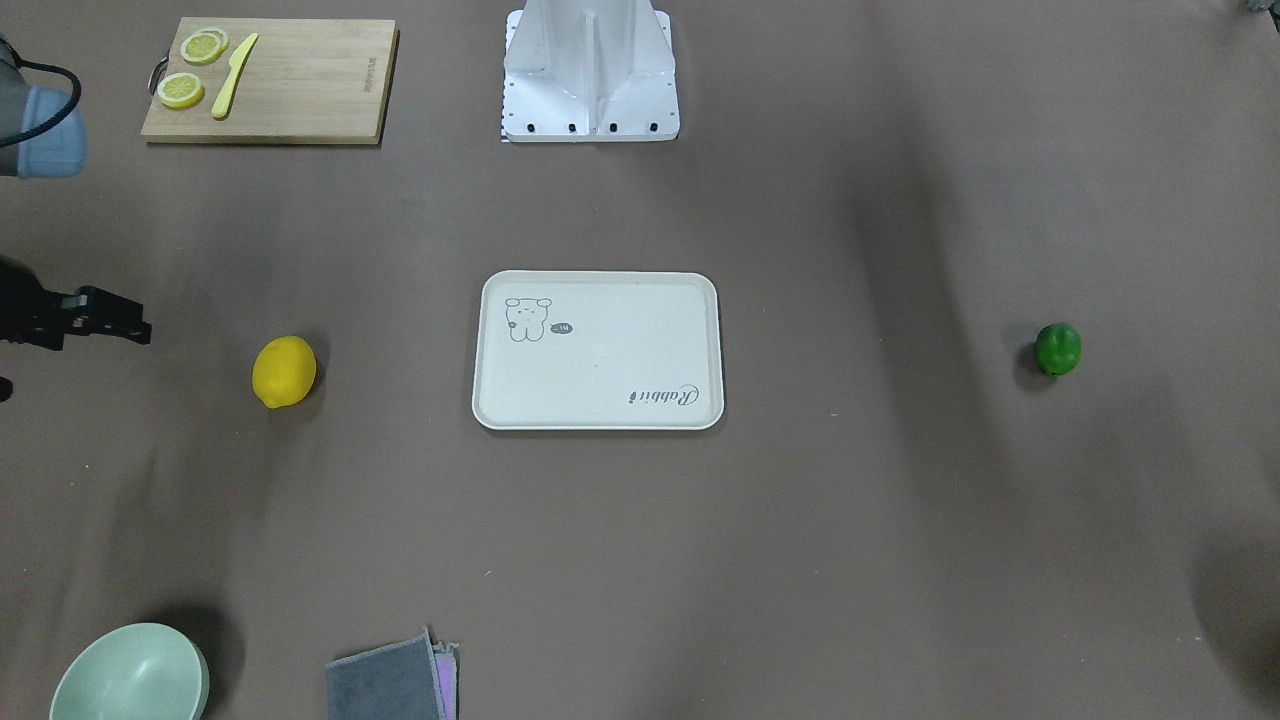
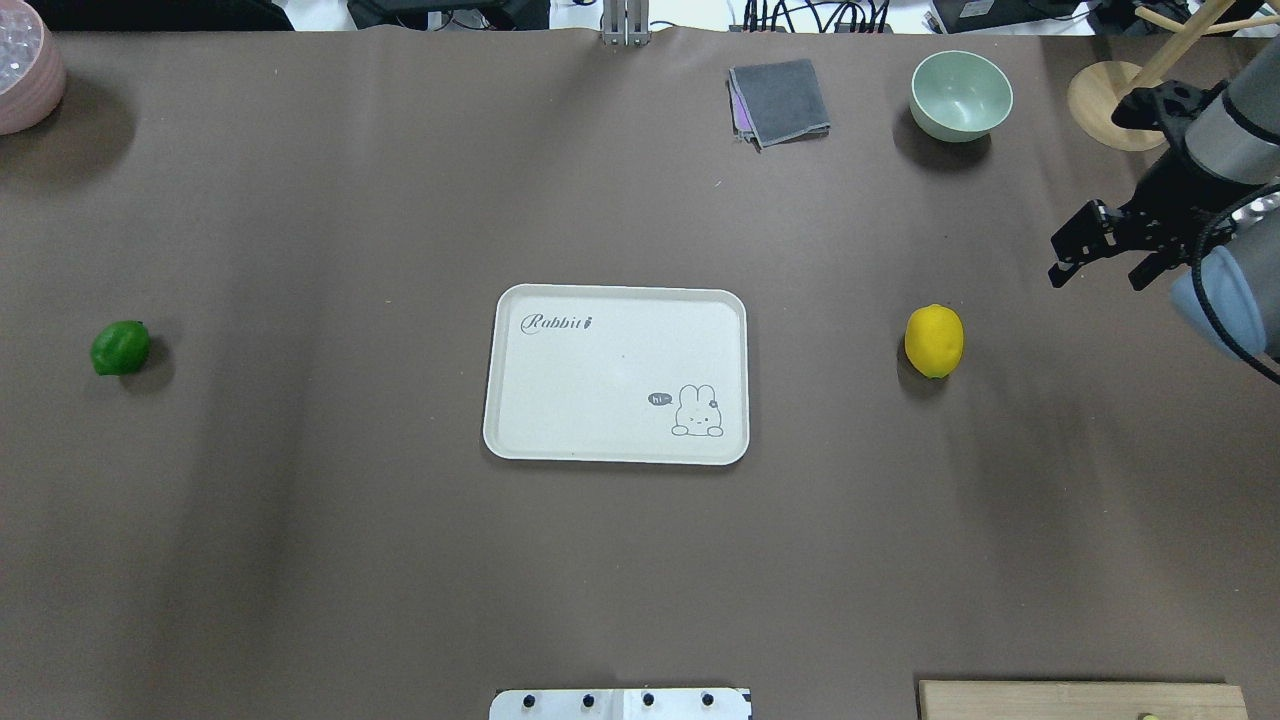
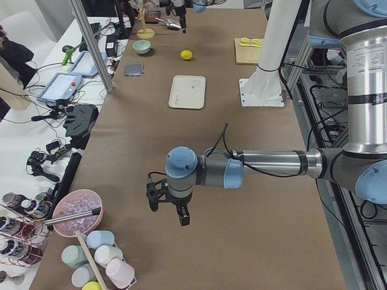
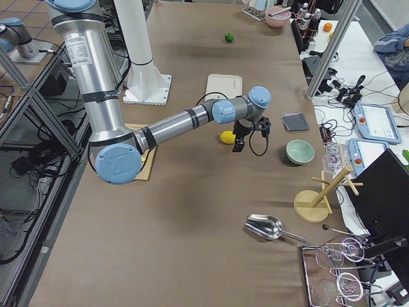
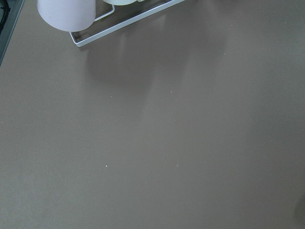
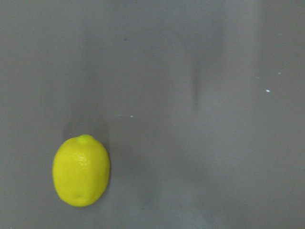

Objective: Place all lemons on tray

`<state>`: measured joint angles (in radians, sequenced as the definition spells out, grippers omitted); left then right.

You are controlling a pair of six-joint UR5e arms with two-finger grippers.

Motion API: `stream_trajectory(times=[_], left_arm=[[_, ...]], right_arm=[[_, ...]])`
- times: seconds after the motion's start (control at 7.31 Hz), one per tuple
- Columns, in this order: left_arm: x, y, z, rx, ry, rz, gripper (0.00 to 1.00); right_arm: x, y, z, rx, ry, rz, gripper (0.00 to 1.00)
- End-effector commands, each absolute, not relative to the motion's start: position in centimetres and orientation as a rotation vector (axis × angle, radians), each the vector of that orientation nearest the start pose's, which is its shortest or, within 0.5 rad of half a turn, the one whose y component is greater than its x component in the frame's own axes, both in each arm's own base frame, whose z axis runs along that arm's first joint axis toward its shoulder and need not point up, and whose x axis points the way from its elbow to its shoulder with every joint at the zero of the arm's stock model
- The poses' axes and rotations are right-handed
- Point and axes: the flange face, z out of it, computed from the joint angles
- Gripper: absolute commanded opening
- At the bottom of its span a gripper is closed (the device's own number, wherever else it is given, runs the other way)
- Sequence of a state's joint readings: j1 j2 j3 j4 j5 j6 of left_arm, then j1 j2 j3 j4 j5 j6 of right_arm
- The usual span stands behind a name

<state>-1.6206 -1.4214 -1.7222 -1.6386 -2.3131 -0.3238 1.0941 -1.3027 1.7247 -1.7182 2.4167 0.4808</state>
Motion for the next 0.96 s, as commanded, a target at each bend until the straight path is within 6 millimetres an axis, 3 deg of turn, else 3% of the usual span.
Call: stream_trajectory(times=[0.0,0.41,0.82], left_arm=[[-8.7,-43.0,64.6,-0.031,0.748,-0.324,0.98],[-8.7,-43.5,65.0,-0.023,0.749,-0.323,0.98],[-8.4,-45.4,63.1,0.024,0.756,-0.302,0.98]], right_arm=[[-26.7,-55.5,42.3,-0.163,-0.868,-0.175,0.98],[-31.5,-57.3,43.0,-0.173,-0.878,-0.223,0.97],[-35.3,-56.1,44.4,-0.227,-0.861,-0.265,0.97]])
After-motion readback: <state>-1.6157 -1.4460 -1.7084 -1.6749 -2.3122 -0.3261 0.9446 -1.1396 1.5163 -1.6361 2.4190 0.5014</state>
